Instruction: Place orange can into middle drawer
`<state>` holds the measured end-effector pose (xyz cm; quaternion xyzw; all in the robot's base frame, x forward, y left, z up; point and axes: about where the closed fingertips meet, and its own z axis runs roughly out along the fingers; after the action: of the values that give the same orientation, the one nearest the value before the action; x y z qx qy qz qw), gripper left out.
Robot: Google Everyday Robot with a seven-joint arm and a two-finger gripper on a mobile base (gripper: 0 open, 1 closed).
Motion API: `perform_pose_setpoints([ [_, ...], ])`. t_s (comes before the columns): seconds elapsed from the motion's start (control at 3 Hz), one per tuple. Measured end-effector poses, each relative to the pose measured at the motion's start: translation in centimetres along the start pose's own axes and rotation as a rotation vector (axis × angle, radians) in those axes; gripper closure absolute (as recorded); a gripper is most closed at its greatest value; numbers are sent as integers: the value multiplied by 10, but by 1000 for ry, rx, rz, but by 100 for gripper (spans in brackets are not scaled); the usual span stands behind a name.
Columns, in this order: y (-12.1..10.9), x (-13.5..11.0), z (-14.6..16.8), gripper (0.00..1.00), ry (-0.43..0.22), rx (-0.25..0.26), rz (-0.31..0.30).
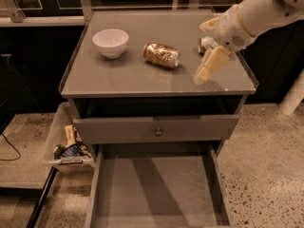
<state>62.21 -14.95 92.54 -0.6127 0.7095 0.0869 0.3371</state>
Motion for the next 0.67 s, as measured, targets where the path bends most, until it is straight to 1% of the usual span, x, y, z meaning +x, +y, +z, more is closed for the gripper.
perform_pose_setpoints([
  [0.33,-14,-8,25,0,-101,-41,19],
  [0.67,-31,-20,48,0,-191,-97,47],
])
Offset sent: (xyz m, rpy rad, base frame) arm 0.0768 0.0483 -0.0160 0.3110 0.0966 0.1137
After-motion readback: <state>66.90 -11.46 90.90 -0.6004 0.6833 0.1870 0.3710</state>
